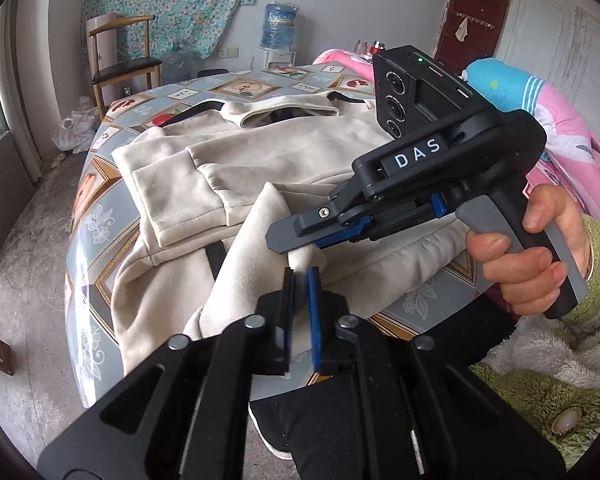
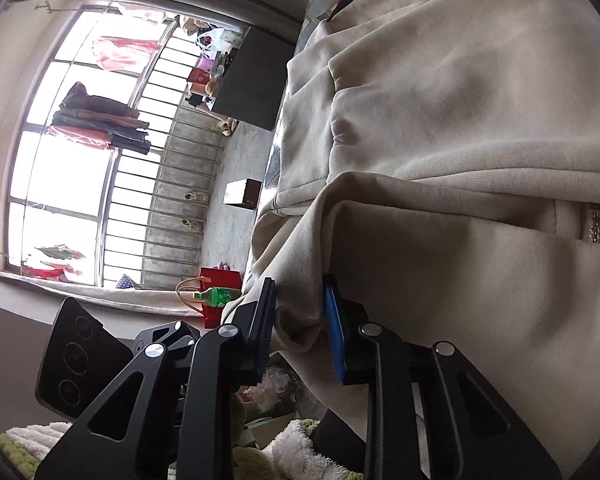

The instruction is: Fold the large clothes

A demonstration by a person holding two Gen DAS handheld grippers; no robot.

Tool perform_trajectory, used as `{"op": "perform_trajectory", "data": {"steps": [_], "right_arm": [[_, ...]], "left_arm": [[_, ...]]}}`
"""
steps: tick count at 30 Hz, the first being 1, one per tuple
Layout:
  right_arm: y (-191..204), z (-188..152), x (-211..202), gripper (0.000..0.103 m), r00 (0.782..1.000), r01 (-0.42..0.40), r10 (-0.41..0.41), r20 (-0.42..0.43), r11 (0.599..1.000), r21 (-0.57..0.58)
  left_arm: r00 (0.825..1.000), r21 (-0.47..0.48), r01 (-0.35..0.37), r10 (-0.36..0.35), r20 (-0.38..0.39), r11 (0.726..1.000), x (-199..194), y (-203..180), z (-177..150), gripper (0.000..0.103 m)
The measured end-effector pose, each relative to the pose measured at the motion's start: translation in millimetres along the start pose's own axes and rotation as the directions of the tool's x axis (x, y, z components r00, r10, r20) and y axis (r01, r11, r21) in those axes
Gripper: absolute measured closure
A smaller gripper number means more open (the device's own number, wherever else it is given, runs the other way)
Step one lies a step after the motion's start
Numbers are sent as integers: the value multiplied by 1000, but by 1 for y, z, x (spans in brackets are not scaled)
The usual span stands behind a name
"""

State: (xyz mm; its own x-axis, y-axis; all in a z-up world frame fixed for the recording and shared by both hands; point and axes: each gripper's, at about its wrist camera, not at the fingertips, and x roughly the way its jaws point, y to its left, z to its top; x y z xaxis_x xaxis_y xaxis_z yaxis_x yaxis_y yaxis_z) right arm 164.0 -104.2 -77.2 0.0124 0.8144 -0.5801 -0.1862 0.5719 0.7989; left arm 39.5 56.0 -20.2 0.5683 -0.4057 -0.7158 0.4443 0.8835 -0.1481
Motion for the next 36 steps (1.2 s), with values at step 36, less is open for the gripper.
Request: {"op": "perform_trajectory", "data": {"steps": [36], "right_arm": [[-20,11,-4,79,995,-95,97,-30,993,64]], "left_arm": [[978,198,-155,178,-106,968,33,13,6,59]]}}
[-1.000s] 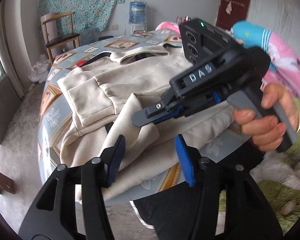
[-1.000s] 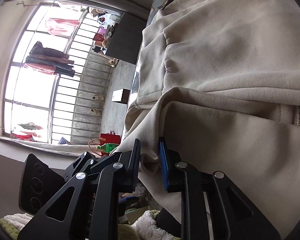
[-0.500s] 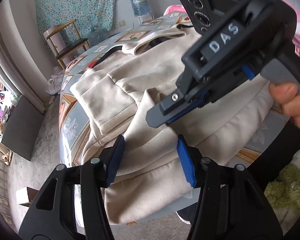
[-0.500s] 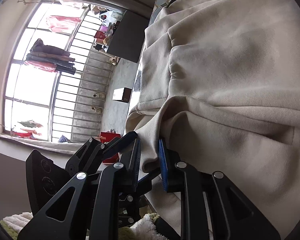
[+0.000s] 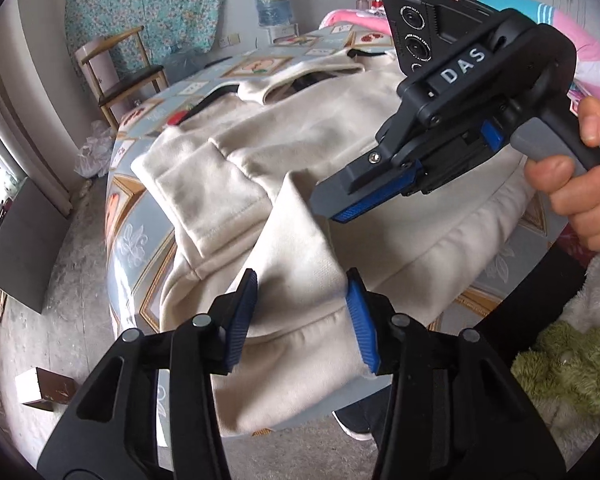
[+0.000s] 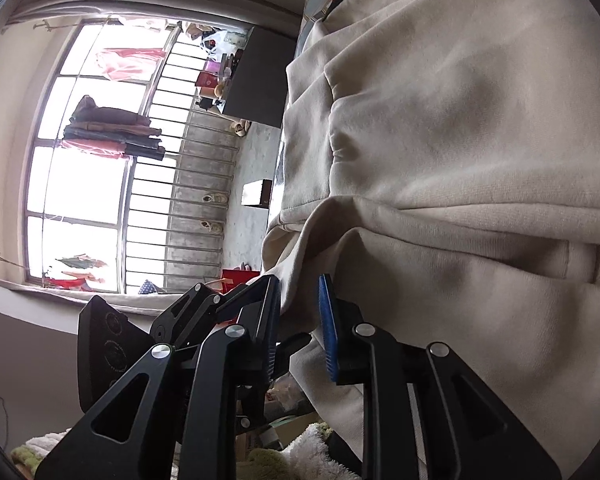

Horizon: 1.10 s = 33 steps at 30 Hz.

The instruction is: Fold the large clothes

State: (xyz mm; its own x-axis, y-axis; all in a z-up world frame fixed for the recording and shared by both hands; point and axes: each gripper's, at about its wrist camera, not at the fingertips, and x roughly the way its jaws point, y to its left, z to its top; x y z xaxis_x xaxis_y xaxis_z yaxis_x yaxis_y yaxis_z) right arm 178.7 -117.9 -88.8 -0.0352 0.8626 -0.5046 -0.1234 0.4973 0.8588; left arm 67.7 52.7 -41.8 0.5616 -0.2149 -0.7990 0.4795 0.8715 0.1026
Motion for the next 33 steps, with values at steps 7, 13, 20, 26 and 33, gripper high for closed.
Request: {"op": "perform_trajectory", "data": {"steps": [7,13,20,26,33], "right_arm": [[-10,-9,9,63,998,-40,43,-48,997,60],[-8,1,26,63,997,-33,38,-68,997,66],[-5,4,28,63,998,-38,43,-53,996,84],[-10,9,23,63,990,-122,130,-53,983,137],[-8,11,20,63,991,-122,128,-45,985,123]], "left_arm": [[999,23,34,-33,-5,999,-5,-1,-1,59],[998,3,56,-56,-5,998,-4,2,-2,59],[998,3,58,-58,0,998,-6,2,-5,55],[999,88,-39,41,-22,995,0,-7,-6,50],[997,29,-78,79,-22,997,8,9,4,57]]}}
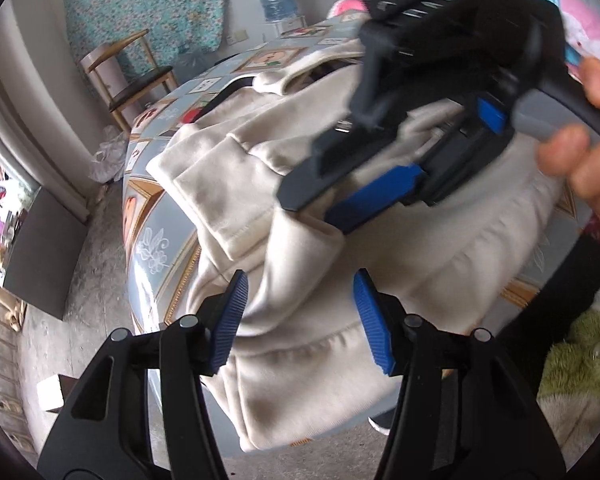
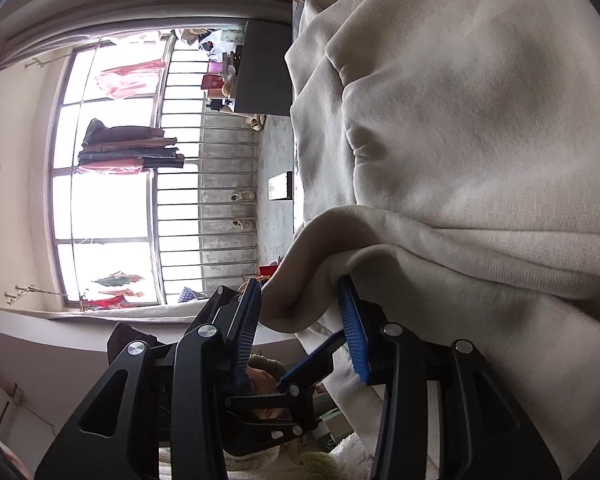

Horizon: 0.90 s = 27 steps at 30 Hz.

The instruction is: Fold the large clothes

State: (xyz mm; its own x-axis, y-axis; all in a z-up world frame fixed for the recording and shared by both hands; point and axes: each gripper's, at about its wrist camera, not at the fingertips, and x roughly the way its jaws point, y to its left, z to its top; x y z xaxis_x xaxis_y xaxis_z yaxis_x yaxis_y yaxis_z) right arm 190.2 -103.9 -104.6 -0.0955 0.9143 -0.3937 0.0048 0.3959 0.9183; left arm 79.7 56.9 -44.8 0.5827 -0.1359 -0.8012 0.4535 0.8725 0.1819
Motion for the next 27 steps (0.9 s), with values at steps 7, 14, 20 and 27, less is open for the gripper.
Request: {"op": "perform_trajectory", "data": {"steps": [7,14,20,27], "right_arm": [[16,-11,-13,63,997,67,-63,45,992,-103],[24,-56,-109,52,880,431,-355,316,876,-217],[0,-91,-246,52,606,667,-532,592,745,-14],[-59,-69,-311,52,504,738,-632,589,669,87]], "left_arm": [[999,-142,38,-39,-9,989,13,25,8,77],[999,-179,31,-29,16,983,6,18,7,94],[1000,-216,5,-1,16,976,2,16,8,95],[999,-253,-44,40,-18,966,10,14,10,95]]}}
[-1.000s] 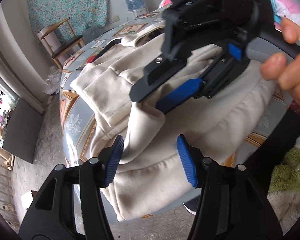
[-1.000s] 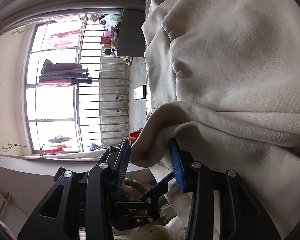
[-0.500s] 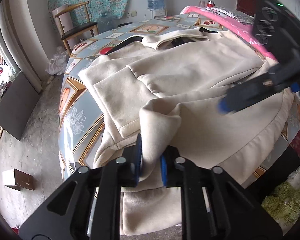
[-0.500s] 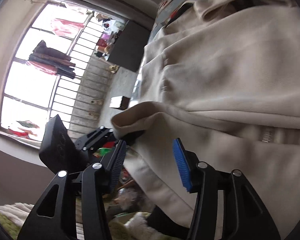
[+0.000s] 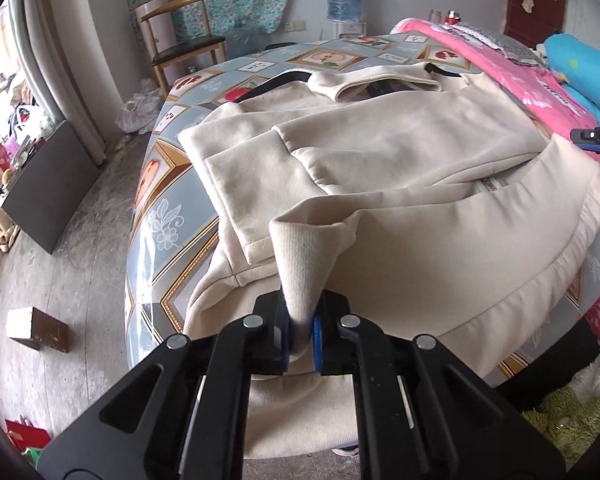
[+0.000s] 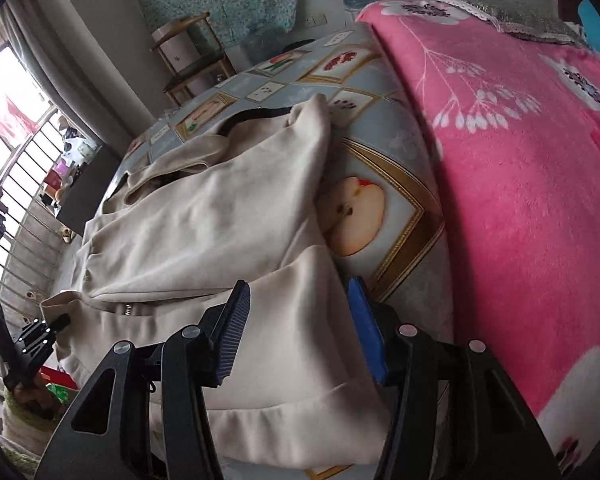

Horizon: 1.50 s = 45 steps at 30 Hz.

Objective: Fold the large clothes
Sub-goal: 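Lift the jacket hem with both tools and fold it over the body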

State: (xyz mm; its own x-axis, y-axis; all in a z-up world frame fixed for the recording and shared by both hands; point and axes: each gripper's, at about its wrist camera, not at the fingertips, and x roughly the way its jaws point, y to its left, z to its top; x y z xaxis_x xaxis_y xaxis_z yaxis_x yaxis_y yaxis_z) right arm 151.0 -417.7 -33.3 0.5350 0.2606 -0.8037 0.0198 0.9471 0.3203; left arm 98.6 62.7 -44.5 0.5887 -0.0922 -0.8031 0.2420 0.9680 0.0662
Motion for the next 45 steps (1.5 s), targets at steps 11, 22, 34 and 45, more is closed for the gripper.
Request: {"op": "perform_trajectory", "data": {"steps": [11,22,34,45], "right_arm": [[53,-22,11,84,988,151,-152,21,944,-292],[122,-70,-29,96,869,493,-364,335,697,-521],[138,-59,-94,96,791,562,-358,496,747,-356],[133,52,-86,96,759,530,-300,577,800,-282]], "left_arm": [[998,-22,-54,54,-38,998,8,-6,3,95],[998,-25,-58,59,32,998,-13,-9,-2,96],[953,-102,65,-31,302,993,-110,0,12,98],[917,-99,66,-22,398,993,-87,41,119,98]]}}
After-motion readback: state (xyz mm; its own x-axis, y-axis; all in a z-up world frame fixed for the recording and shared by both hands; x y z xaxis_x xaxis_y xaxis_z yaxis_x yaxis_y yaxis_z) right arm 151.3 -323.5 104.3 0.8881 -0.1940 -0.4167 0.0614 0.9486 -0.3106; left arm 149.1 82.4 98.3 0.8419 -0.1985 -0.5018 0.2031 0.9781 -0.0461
